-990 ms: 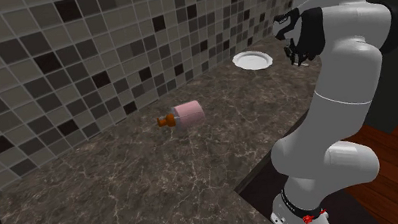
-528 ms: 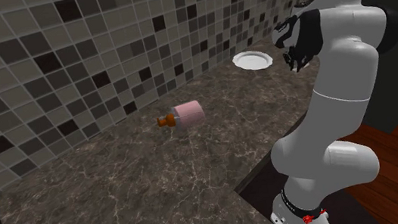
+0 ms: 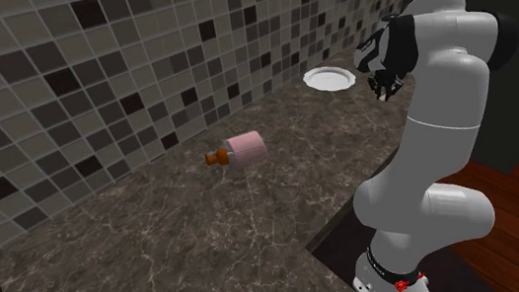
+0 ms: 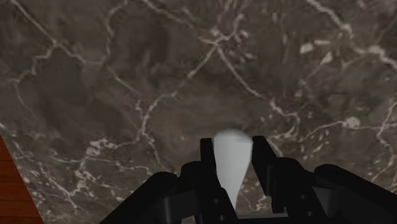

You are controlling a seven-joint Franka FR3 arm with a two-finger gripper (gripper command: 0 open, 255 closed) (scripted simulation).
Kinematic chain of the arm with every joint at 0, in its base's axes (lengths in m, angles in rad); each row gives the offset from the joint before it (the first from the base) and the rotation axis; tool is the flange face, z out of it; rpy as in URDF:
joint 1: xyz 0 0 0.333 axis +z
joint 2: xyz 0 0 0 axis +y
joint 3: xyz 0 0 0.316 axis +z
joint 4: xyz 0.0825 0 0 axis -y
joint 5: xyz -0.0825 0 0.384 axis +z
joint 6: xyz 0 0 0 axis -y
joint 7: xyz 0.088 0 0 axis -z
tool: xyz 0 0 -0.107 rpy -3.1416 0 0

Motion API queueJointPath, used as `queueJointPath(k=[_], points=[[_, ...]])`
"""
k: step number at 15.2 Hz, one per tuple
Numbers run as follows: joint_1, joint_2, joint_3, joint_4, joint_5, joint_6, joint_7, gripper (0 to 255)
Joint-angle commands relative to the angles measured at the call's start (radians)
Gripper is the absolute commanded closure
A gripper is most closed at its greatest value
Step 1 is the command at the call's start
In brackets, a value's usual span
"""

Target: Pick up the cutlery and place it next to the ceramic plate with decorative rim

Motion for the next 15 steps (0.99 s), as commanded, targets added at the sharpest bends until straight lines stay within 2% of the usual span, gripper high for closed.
queueJointPath(k=[1, 6, 7, 12, 15], points=[[0.000, 0.001, 0.000, -0.002, -0.001, 0.003, 0.001, 255], [0.000, 0.001, 0.000, -0.002, -0.001, 0.003, 0.001, 255], [0.000, 0.001, 0.000, -0.002, -0.001, 0.003, 0.001, 0], [0.000, 0.001, 0.000, -0.002, -0.001, 0.003, 0.001, 0], [0.009, -0.064, 0.004, 0.007, 0.003, -0.072, -0.001, 0]])
